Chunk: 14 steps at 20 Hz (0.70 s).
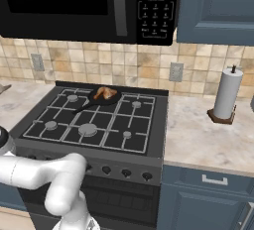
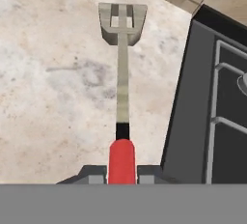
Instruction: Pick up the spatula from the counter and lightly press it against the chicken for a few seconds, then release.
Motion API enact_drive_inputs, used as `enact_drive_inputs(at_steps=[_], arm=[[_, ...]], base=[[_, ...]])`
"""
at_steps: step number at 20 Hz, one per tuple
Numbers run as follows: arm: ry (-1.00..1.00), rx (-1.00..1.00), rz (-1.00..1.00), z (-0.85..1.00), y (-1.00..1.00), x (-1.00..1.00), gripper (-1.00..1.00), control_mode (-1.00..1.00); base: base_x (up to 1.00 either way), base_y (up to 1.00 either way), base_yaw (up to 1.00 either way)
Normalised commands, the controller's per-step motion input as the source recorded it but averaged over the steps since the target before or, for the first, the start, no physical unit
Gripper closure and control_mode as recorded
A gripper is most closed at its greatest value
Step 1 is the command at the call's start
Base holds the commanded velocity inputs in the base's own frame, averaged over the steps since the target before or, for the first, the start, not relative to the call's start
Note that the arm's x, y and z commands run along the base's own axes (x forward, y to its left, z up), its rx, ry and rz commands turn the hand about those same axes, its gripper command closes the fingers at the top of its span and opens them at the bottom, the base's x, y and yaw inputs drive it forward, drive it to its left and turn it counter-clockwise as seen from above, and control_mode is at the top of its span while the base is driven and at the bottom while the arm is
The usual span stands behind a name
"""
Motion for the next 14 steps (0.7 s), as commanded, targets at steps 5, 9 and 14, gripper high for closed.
enact_drive_inputs(at_steps=[5, 9, 14], arm=[[-0.16, 0.00, 0.01, 0.01, -0.89, -0.53, 1.00, -1.00], [-0.19, 0.00, 0.03, 0.00, -0.90, -0.57, 1.00, -1.00], [-0.16, 0.04, 0.04, 0.20, -0.92, -0.50, 1.00, -1.00]], base=[[0.00, 0.00, 0.00], [0.00, 0.00, 0.00], [0.00, 0.00, 0.00]])
